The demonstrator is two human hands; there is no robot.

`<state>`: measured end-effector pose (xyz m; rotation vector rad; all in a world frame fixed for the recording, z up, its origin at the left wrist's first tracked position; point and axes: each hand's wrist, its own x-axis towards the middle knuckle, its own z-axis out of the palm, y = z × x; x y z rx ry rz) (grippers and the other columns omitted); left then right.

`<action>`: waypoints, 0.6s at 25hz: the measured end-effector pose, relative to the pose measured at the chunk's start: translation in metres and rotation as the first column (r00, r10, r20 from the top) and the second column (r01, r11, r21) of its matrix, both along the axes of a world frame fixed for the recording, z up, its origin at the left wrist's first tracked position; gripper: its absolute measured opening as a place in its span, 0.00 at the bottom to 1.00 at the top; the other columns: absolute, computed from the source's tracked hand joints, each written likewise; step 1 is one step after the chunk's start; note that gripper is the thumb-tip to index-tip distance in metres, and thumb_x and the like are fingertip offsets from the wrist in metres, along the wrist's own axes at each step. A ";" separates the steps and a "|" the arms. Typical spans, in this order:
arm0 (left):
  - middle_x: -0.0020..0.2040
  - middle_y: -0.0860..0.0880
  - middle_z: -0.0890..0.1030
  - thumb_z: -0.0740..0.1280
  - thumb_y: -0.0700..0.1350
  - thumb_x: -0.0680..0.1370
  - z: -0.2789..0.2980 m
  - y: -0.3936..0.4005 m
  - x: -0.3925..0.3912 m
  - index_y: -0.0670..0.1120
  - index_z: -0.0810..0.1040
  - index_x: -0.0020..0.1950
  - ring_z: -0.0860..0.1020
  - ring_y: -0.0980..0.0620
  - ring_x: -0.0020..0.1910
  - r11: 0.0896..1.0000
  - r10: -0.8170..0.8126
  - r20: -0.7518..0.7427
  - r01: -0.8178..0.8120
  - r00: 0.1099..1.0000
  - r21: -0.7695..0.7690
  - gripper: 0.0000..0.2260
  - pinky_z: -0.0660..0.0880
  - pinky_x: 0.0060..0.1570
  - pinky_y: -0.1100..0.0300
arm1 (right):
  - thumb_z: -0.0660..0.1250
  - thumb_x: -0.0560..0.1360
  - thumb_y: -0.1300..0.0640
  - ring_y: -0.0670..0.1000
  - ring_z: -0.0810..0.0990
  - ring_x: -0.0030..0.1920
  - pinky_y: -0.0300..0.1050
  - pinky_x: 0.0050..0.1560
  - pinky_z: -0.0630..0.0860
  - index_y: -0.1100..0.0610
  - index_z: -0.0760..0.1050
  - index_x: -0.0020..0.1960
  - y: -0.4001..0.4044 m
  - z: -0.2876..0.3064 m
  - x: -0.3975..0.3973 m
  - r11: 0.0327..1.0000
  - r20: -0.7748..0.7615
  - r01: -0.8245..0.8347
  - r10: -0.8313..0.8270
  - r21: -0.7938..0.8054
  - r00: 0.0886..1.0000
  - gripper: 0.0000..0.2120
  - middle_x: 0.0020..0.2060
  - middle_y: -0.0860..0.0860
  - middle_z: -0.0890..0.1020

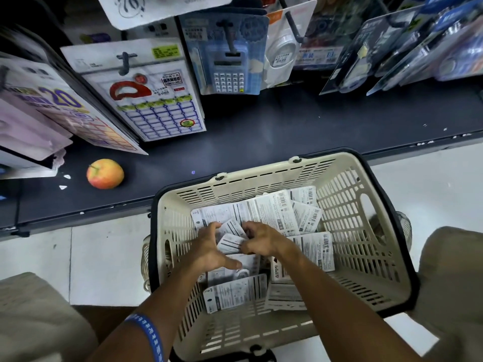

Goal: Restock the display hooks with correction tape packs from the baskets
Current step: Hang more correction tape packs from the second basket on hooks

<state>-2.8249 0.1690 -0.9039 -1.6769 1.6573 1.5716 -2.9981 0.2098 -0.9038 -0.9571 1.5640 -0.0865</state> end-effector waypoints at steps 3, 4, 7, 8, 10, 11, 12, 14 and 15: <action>0.73 0.47 0.71 0.85 0.49 0.62 0.001 -0.003 0.010 0.54 0.60 0.75 0.75 0.48 0.62 0.989 -0.136 0.011 0.135 0.991 0.064 0.49 0.75 0.55 0.55 | 0.71 0.71 0.64 0.56 0.79 0.55 0.53 0.55 0.80 0.49 0.73 0.59 0.002 -0.002 -0.003 0.992 0.026 -0.108 0.106 0.059 0.994 0.20 0.55 0.52 0.80; 0.74 0.47 0.70 0.85 0.49 0.62 0.001 -0.002 0.012 0.55 0.59 0.77 0.75 0.46 0.64 0.972 -0.227 0.061 0.222 0.972 0.080 0.50 0.75 0.58 0.53 | 0.71 0.70 0.66 0.55 0.79 0.56 0.54 0.57 0.80 0.49 0.74 0.57 0.004 -0.004 -0.005 0.989 0.044 -0.125 0.122 0.077 0.992 0.20 0.56 0.52 0.80; 0.79 0.46 0.65 0.82 0.54 0.64 0.005 0.008 0.014 0.53 0.59 0.81 0.66 0.42 0.75 0.878 -0.466 0.264 0.478 0.844 0.021 0.50 0.68 0.70 0.50 | 0.72 0.68 0.70 0.55 0.80 0.58 0.55 0.60 0.80 0.52 0.78 0.57 0.008 -0.008 -0.009 0.982 0.054 -0.180 0.177 0.063 0.983 0.21 0.57 0.52 0.82; 0.80 0.47 0.63 0.82 0.53 0.65 0.005 0.011 0.013 0.52 0.59 0.81 0.64 0.43 0.77 0.879 -0.466 0.228 0.476 0.855 0.014 0.50 0.66 0.71 0.51 | 0.72 0.68 0.71 0.55 0.81 0.57 0.53 0.60 0.80 0.52 0.80 0.55 0.010 -0.010 -0.011 0.980 0.061 -0.192 0.189 0.049 0.980 0.20 0.57 0.51 0.82; 0.81 0.48 0.61 0.82 0.47 0.67 0.004 0.013 0.013 0.52 0.58 0.82 0.66 0.45 0.77 0.929 -0.366 0.059 0.360 0.929 0.086 0.49 0.67 0.70 0.55 | 0.72 0.68 0.74 0.56 0.82 0.56 0.51 0.57 0.81 0.51 0.81 0.47 0.014 -0.010 -0.016 0.989 0.116 -0.144 0.139 0.038 0.984 0.18 0.53 0.51 0.83; 0.80 0.48 0.64 0.82 0.44 0.67 0.006 0.014 0.013 0.51 0.58 0.82 0.69 0.45 0.75 0.942 -0.316 -0.006 0.315 0.949 0.114 0.49 0.69 0.69 0.55 | 0.71 0.68 0.75 0.57 0.83 0.55 0.52 0.57 0.81 0.51 0.80 0.45 0.016 -0.009 -0.021 0.996 0.146 -0.082 0.075 0.042 0.986 0.19 0.53 0.53 0.83; 0.78 0.49 0.68 0.82 0.42 0.67 0.008 0.014 0.013 0.50 0.60 0.81 0.73 0.45 0.72 0.950 -0.283 -0.044 0.287 0.958 0.123 0.47 0.72 0.67 0.56 | 0.71 0.68 0.76 0.58 0.83 0.55 0.54 0.57 0.80 0.51 0.80 0.45 0.018 -0.007 -0.026 0.999 0.173 -0.007 -0.001 0.047 0.985 0.19 0.53 0.55 0.84; 0.70 0.50 0.77 0.82 0.40 0.66 0.012 0.011 0.011 0.49 0.68 0.76 0.79 0.48 0.64 0.968 -0.231 -0.070 0.237 0.970 0.085 0.42 0.76 0.63 0.54 | 0.72 0.69 0.74 0.56 0.83 0.51 0.54 0.56 0.80 0.53 0.82 0.47 0.022 -0.003 -0.040 0.986 0.233 0.163 -0.169 0.043 0.958 0.17 0.51 0.56 0.85; 0.65 0.52 0.81 0.83 0.40 0.65 0.014 0.008 0.009 0.49 0.71 0.73 0.81 0.50 0.60 0.977 -0.199 -0.080 0.204 0.977 0.059 0.39 0.78 0.61 0.53 | 0.72 0.69 0.73 0.54 0.83 0.49 0.52 0.54 0.79 0.53 0.82 0.47 0.023 -0.001 -0.047 0.966 0.272 0.257 -0.258 0.041 0.927 0.16 0.48 0.54 0.86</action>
